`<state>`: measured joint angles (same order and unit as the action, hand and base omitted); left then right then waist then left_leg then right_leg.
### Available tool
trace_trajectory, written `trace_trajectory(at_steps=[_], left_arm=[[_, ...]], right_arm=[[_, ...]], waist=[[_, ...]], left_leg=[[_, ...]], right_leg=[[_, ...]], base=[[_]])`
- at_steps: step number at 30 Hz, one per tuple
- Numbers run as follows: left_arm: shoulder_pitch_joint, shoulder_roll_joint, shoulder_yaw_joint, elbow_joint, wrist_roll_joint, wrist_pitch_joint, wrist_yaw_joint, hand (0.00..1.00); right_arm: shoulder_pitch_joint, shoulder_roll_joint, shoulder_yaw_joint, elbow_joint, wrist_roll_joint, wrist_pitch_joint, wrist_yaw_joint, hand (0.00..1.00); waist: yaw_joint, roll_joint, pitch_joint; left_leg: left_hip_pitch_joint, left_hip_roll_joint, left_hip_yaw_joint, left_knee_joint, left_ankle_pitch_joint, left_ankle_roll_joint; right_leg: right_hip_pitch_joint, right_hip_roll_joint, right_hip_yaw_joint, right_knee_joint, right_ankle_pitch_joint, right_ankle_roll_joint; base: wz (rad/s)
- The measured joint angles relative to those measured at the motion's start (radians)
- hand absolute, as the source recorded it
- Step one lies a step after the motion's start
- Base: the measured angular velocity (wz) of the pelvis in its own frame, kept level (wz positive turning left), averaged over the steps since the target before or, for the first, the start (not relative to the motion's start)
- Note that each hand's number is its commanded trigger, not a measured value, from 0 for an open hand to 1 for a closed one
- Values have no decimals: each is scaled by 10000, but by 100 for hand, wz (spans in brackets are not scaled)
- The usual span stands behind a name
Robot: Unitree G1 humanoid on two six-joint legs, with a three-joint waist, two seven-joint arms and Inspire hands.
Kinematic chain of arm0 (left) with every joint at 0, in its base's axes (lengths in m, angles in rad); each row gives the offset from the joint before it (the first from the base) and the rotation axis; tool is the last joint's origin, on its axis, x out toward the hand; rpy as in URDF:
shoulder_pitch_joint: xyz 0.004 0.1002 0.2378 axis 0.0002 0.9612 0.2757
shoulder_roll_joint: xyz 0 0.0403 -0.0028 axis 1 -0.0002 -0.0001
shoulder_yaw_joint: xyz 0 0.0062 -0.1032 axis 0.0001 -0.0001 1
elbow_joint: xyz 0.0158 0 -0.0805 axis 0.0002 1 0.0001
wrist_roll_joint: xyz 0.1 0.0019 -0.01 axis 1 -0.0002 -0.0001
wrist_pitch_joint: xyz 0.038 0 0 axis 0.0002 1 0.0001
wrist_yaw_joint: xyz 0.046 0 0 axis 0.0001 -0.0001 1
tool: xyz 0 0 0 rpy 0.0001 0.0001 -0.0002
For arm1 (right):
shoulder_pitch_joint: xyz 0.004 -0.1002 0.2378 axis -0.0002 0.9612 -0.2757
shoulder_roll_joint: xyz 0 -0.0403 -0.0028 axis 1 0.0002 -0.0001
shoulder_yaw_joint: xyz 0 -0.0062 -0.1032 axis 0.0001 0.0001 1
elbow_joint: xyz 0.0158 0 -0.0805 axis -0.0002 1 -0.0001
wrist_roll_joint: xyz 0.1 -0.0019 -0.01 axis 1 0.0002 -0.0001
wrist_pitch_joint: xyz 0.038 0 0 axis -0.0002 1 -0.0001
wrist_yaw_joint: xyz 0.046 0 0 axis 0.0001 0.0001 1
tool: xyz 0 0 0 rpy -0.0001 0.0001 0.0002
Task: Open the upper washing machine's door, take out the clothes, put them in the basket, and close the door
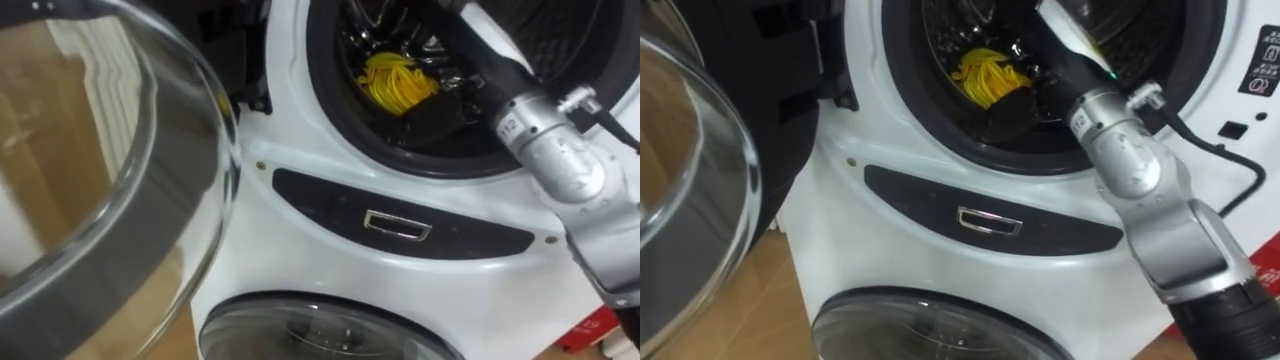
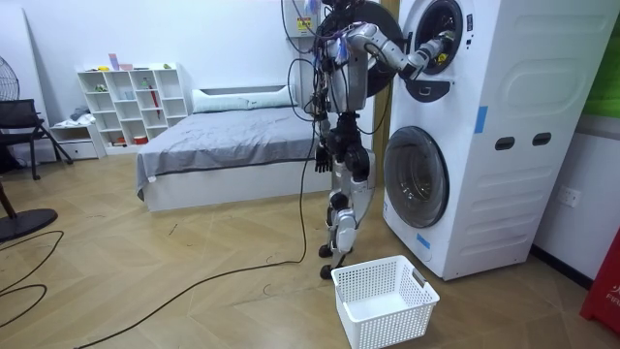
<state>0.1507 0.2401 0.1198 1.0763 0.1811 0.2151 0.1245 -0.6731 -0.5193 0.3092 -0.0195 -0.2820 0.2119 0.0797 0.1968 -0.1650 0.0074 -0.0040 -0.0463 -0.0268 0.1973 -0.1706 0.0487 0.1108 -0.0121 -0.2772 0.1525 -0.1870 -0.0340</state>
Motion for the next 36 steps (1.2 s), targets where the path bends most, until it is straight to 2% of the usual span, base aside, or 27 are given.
trace_trajectory(at_steps=[6,10,12,14,17,20,24,27,33,34,35,36], left_arm=[[-59,38,-41,-36,99,12,-21,0],[87,35,-36,-16,77,199,-28,0],[209,33,-3,-27,79,267,-39,0],[223,32,100,-24,102,281,-64,0],[155,13,347,-27,101,446,-77,0],[160,21,429,11,81,557,-24,0],[137,109,454,-15,82,858,-11,0],[94,171,451,-14,74,875,-8,0],[67,257,320,-15,64,945,-20,0],[67,254,319,-25,64,964,-23,0],[61,246,320,-50,64,1029,-24,0],[22,246,320,-50,62,1070,-28,0]], right_arm=[[-116,73,250,-213,-1512,437,524,0],[-117,35,226,-178,-1928,698,944,0],[-117,-77,140,-39,-1924,733,1134,0],[-123,-129,-38,61,-1927,725,1413,0],[-145,-263,-298,454,-1927,734,2088,0],[-205,-747,-288,1316,-1641,740,2805,0],[-912,-822,-334,2605,-656,936,3546,0],[-1328,-952,-333,3544,9,1058,3998,0],[-1181,-1062,-665,4123,583,1169,4207,0],[-1138,-1062,-711,4140,605,1169,4220,53],[-1058,-1061,-802,4128,647,1167,4256,79],[-948,-1061,-945,4107,774,1167,4272,100]], waist=[[114,-20,-16],[159,-85,-63],[48,-148,-109],[-75,-177,-130],[-147,-172,-127],[-178,-220,-114],[-277,-356,-127],[-273,-403,-132],[-410,-358,-103],[-400,-348,-96],[-365,-324,-78],[-337,-289,-60]], left_leg=[[-42,-3,-4,65,26,-36],[-70,-18,-29,84,35,-38],[-109,-27,-84,133,40,-22],[-219,-73,-297,282,21,1],[-212,-112,-384,445,2,30],[-237,-200,-511,435,3,53],[-361,-249,-597,523,5,91],[-364,-274,-648,628,-19,126],[-322,-373,-873,791,-50,202],[-307,-373,-870,789,-51,208],[-297,-373,-865,788,-60,207],[-297,-373,-864,794,-86,177]], right_leg=[[-8,-4,4,16,3,-5],[-30,-17,-23,35,5,-9],[2,-49,-279,60,6,-9],[30,-42,-266,45,6,-8],[102,-62,-310,32,7,-7],[101,-117,-378,38,7,-6],[88,-152,-525,29,7,-6],[166,-136,-577,30,11,1],[257,-147,-796,-6,57,78],[259,-146,-773,-5,63,89],[256,-134,-678,-9,83,119],[255,-130,-648,-7,102,147]], base=[[-1],[3],[18],[30],[16],[7],[7],[11],[13],[0],[-6],[-6]])
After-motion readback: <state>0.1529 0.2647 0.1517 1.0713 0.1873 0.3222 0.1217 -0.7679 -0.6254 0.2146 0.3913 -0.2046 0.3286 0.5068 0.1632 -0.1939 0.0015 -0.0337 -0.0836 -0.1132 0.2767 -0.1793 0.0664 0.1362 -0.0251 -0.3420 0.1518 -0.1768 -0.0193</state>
